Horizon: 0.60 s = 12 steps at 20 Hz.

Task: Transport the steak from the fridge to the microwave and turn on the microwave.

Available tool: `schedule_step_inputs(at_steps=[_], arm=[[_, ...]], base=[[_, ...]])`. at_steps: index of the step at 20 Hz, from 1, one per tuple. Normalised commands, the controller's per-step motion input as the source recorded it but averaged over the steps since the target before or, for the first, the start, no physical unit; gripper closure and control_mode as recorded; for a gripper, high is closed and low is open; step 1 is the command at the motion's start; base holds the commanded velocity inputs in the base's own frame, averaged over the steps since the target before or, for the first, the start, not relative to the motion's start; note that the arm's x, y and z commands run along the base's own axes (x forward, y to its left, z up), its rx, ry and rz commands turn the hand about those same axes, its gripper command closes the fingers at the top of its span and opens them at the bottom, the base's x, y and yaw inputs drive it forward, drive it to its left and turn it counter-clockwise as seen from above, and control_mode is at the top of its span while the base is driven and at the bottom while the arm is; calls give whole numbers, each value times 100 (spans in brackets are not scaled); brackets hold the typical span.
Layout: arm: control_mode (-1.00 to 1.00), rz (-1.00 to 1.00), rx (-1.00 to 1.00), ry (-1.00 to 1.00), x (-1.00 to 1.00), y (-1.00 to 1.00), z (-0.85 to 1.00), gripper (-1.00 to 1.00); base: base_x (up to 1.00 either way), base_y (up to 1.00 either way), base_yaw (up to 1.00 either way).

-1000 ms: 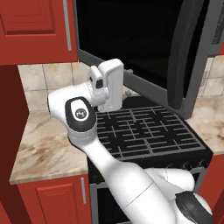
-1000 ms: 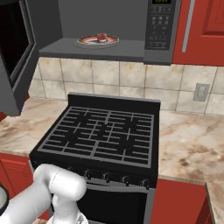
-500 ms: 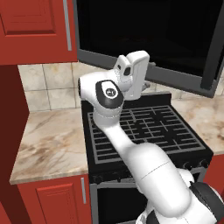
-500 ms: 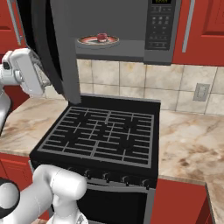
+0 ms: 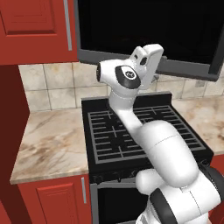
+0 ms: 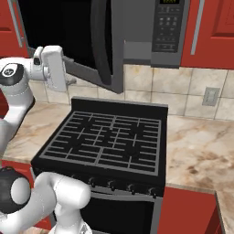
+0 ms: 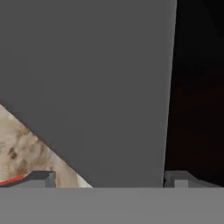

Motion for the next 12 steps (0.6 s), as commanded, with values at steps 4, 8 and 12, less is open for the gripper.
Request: schedule_step_inputs(at_steps=[4, 8, 12], arm=[[-100, 7, 15, 14, 39, -89, 59, -100], [-100, 32, 20, 28, 35, -78, 50, -100], [-100, 42, 13, 33, 46, -60, 22, -100]], base=[[0, 0, 0], [0, 0, 0], [0, 0, 0]])
